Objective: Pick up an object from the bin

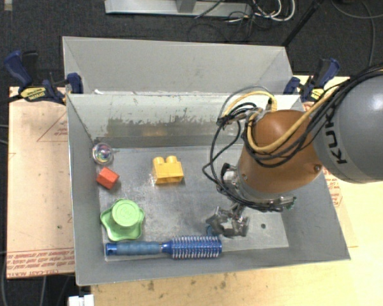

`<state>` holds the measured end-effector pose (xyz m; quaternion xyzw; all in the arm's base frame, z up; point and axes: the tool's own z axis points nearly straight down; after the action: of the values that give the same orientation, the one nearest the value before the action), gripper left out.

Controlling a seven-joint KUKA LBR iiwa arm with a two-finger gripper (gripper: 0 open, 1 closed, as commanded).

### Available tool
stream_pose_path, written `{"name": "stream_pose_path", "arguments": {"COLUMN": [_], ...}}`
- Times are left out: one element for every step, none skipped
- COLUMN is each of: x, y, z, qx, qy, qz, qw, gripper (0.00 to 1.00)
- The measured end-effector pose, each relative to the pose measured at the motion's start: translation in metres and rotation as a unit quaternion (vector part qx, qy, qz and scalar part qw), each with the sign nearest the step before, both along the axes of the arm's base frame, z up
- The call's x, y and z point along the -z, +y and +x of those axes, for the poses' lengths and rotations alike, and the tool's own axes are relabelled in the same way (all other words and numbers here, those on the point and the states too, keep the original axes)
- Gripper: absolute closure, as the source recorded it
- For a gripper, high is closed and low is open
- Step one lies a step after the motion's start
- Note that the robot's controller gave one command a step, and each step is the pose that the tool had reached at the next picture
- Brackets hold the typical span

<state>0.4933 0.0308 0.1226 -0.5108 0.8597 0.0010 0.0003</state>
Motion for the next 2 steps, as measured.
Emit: {"name": "stream_pose_path", "arguments": {"x": [0.0,0.053], "y": [0.0,0.01], "z": [0.0,0.041], "qx": [0.0,-0.174], "qy": [-0.0001,-0.0006], "qz": [0.0,0.001], "qw": [1.0,0.9848], "gripper": [0.0,0.0]}}
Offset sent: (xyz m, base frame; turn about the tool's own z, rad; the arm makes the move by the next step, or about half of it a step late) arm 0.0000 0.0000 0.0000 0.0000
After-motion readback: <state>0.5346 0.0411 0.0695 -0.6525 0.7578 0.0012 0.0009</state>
